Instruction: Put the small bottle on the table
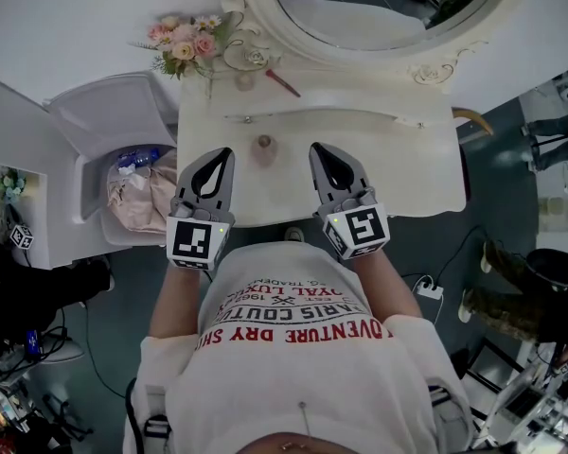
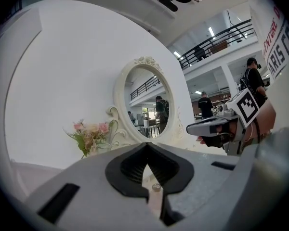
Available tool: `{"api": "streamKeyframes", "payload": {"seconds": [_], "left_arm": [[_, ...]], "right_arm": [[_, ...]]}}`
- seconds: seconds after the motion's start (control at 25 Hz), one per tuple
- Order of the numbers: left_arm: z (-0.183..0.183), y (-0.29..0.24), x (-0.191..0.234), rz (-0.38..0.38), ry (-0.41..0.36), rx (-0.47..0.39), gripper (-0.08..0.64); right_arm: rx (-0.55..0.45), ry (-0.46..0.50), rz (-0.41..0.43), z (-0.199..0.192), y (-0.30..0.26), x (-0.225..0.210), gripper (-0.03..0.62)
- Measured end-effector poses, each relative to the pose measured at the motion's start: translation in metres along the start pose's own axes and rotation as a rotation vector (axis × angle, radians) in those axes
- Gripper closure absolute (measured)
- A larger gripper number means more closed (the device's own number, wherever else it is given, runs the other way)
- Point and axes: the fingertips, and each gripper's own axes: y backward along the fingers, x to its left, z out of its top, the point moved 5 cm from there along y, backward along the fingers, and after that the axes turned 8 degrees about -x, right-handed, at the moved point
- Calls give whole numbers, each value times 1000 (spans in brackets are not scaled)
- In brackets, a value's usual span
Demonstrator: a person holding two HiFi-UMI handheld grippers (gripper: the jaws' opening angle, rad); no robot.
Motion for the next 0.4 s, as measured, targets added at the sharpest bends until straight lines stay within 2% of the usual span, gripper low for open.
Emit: {"api": "streamKeyframes", "payload": {"seconds": [0.4], "left_arm": [[-1, -1, 2, -5, 10, 9, 552]], "right_arm": [[-2, 22, 16, 2, -3, 5, 594]]}}
